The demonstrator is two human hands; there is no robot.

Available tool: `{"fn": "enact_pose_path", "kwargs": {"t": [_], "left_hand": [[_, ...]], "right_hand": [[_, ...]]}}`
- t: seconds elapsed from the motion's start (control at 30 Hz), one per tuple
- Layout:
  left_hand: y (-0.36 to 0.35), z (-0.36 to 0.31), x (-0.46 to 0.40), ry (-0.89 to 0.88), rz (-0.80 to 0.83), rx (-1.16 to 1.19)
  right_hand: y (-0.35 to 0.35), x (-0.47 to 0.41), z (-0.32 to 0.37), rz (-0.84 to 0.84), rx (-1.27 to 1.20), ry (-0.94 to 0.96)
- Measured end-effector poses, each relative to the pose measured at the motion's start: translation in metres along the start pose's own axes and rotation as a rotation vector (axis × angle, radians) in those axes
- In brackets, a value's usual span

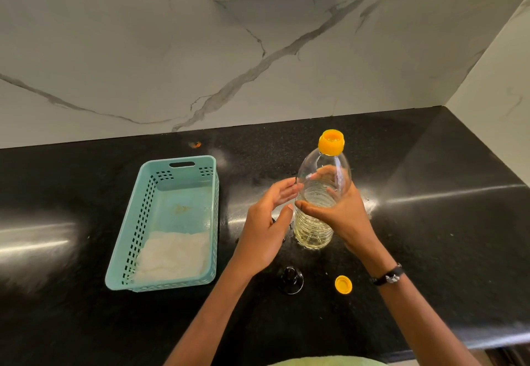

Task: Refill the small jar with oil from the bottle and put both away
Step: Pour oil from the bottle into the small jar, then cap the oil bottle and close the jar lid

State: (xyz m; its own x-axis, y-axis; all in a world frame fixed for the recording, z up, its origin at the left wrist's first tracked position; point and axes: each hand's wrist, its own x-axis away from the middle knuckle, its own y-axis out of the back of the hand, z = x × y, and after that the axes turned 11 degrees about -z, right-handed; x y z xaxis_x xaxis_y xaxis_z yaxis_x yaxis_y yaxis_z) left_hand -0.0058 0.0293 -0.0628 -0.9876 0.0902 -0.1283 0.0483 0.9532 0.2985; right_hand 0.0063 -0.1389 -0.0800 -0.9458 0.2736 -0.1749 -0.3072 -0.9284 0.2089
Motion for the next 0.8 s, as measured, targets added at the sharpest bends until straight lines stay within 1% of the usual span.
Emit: {"fn": "enact_pose_path", "kwargs": {"t": [0.27,0.4,0.5,0.6,0.67,0.73,0.8], "left_hand": [[-0.002,0.002,0.001,0.009,-0.005,0.029],[-0.004,0.002,0.004,0.015,-0.024,0.048],[-0.007,0.000,0.009,-0.001,-0.081,0.056],[-0.014,-0.005,0.027,-0.085,-0.190,0.065],[-0.019,-0.004,0.045,-0.113,-0.219,0.088],[-0.026,-0.001,0.061,-0.098,-0.145,0.112],[-0.035,0.006,0.073,-0.027,0.022,0.123]], "right_hand": [[0.003,0.003,-0.002,0.057,-0.005,-0.032],[0.005,0.002,-0.001,0.085,0.035,-0.015],[0.008,0.005,0.001,0.071,0.046,-0.021],[0.020,0.014,0.000,0.035,-0.036,-0.078],[0.034,0.025,-0.006,0.005,-0.058,-0.103],[0.047,0.041,-0.014,-0.016,-0.036,-0.145],[0.057,0.059,-0.027,-0.019,0.047,-0.175]]}}
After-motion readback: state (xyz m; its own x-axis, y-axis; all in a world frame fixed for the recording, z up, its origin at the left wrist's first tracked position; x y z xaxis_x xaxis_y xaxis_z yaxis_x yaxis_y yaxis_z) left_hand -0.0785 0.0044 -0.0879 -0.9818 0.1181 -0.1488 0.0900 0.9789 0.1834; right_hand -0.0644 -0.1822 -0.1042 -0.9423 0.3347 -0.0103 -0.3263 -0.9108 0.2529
